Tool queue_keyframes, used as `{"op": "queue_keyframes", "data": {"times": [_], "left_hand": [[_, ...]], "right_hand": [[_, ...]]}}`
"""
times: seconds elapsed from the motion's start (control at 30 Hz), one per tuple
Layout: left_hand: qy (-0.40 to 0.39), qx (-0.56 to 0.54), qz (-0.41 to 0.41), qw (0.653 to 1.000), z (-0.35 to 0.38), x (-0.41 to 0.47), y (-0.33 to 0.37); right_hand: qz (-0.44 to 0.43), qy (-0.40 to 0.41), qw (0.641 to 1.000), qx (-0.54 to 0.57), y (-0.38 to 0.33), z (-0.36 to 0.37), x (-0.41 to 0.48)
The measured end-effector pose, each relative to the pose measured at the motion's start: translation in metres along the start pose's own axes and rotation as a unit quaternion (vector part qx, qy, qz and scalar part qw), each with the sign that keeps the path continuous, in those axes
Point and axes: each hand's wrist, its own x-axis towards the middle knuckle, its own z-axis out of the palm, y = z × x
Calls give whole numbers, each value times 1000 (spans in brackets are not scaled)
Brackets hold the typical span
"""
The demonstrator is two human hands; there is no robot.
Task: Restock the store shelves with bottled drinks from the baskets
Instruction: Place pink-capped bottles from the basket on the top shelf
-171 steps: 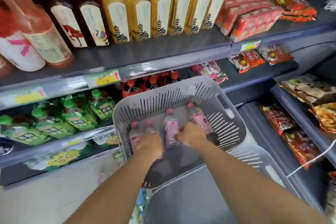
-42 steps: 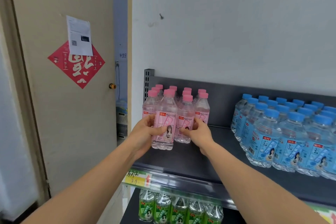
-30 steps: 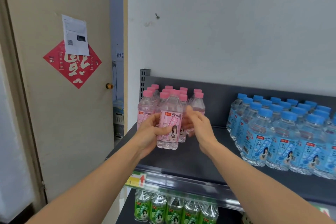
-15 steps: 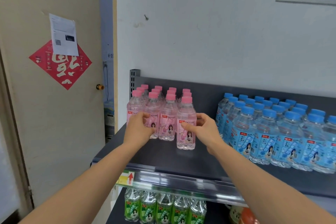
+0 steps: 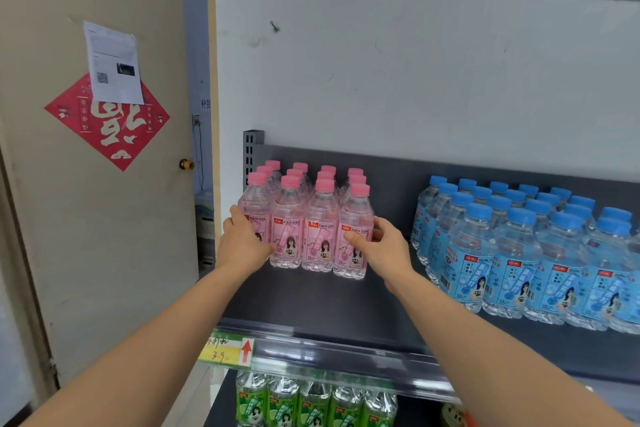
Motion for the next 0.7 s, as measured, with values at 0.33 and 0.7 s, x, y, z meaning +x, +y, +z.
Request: {"op": "queue_keyframes", "data": {"times": [0.33,0.7], "left_hand": [[13,-72,-10,997,-2,14,-9],[-11,-73,-52,996,3,0,5]], "right_hand": [[19,13,994,-108,2,5,-4],[5,-19,982,-190,-2,-8,-20]]}}
